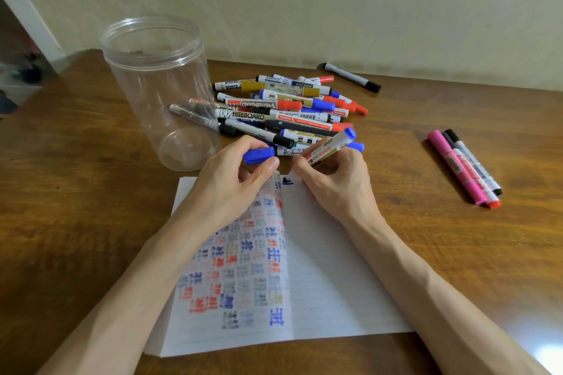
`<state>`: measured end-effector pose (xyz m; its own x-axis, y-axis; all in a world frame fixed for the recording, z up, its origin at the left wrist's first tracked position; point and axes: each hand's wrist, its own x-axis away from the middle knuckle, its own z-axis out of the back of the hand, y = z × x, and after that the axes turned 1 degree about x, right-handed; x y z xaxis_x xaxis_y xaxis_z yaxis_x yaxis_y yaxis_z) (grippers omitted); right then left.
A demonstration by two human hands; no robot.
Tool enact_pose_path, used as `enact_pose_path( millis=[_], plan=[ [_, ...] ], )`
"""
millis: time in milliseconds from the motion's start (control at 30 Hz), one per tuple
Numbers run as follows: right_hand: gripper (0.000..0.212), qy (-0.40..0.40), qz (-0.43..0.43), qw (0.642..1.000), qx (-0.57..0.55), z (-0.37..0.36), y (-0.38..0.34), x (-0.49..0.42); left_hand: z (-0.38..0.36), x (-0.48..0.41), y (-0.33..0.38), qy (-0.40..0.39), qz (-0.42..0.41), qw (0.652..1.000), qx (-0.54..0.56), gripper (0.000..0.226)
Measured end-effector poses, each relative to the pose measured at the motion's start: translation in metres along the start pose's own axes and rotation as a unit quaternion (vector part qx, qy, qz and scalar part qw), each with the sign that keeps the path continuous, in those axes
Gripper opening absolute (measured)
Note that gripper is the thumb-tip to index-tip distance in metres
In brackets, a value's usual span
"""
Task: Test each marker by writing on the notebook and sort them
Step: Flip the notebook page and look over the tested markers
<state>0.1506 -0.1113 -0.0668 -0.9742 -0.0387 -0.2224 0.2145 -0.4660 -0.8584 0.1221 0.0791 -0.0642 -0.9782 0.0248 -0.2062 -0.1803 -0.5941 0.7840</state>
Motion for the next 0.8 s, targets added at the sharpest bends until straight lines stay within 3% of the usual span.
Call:
enact_pose_path(
  millis=[100, 367, 634, 800],
  plan=[
    [0.019, 0.001, -0.01, 1.0, -0.001, -0.0002, 0.0014, -0.0003, 0.0006, 0.0, 0.0002, 0.0, -0.008, 1.0, 0.007, 0.023],
    [0.009, 0.02, -0.024, 0.999, -0.032, 0.0018, 0.0019, -0.001, 0.0004, -0.0004, -0.0007, -0.004, -0.003, 1.0, -0.002, 0.024],
    [0.026, 0.003, -0.011, 1.0, -0.006, 0.0002, 0.0012, -0.001, 0.0013, 0.001, 0.0021, -0.005, -0.008, 1.0, 0.004, 0.025],
    [0.016, 0.03, -0.033, 0.998, -0.032, 0.0024, 0.0025, -0.0015, 0.0015, 0.0007, 0.003, -0.007, 0.0, 1.0, -0.001, 0.026]
  ],
)
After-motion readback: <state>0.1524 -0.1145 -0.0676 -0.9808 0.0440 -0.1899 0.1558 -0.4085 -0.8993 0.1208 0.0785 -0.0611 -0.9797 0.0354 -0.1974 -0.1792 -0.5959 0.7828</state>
